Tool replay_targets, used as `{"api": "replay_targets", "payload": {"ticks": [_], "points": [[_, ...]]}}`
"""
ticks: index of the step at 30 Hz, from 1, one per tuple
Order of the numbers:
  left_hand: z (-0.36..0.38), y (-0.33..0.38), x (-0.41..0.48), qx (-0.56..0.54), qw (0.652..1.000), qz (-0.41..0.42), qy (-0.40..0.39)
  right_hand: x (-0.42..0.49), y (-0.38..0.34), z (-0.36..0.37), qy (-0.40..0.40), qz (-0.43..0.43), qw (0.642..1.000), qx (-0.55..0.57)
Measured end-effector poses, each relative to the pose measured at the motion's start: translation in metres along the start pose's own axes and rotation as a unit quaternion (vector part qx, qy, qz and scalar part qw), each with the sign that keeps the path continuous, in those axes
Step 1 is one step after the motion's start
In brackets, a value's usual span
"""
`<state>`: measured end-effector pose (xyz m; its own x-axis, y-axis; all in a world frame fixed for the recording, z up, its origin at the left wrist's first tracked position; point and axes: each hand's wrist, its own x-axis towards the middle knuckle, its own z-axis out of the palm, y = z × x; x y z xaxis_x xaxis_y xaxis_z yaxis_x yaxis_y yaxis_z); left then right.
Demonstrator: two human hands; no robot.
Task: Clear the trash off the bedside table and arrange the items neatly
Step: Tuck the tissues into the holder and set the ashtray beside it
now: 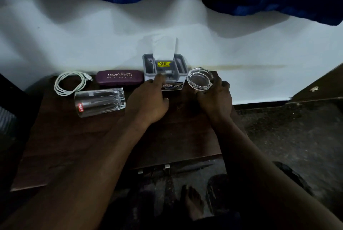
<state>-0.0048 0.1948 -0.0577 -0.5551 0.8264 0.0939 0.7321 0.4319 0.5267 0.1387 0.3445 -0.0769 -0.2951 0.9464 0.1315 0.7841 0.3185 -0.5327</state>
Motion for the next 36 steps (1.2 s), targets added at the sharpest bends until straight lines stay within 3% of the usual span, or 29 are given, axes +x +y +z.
{"api": "replay_targets", "payload": {"ticks": [5, 8, 15, 26, 30, 32, 36], "points": [[-0.014, -0.001, -0.015, 0.022, 0.999, 0.026, 0.000, -0.033, -0.032, -0.016, -0.022, -0.036, 0.999, -0.015], [-0.029, -0.010, -0.021, 0.103, 0.995, 0.017, 0.003, -0.062, -0.053, -0.023, -0.045, -0.070, 0.997, 0.005], [-0.067, -0.068, -0.039, 0.232, 0.969, -0.090, -0.013, -0.133, -0.082, -0.016, -0.118, -0.115, 0.983, 0.080], [-0.072, -0.100, -0.039, 0.254, 0.959, -0.113, -0.054, -0.127, -0.109, 0.029, -0.212, -0.114, 0.966, 0.091], [-0.069, -0.099, -0.033, 0.192, 0.971, -0.139, -0.032, -0.118, -0.108, 0.035, -0.246, -0.086, 0.959, 0.113], [-0.069, -0.093, -0.030, 0.128, 0.977, -0.154, -0.069, -0.110, -0.109, 0.034, -0.283, -0.037, 0.947, 0.147], [-0.066, -0.066, -0.032, -0.063, 0.979, -0.166, -0.101, -0.099, -0.111, 0.020, -0.391, 0.146, 0.859, 0.298]]}}
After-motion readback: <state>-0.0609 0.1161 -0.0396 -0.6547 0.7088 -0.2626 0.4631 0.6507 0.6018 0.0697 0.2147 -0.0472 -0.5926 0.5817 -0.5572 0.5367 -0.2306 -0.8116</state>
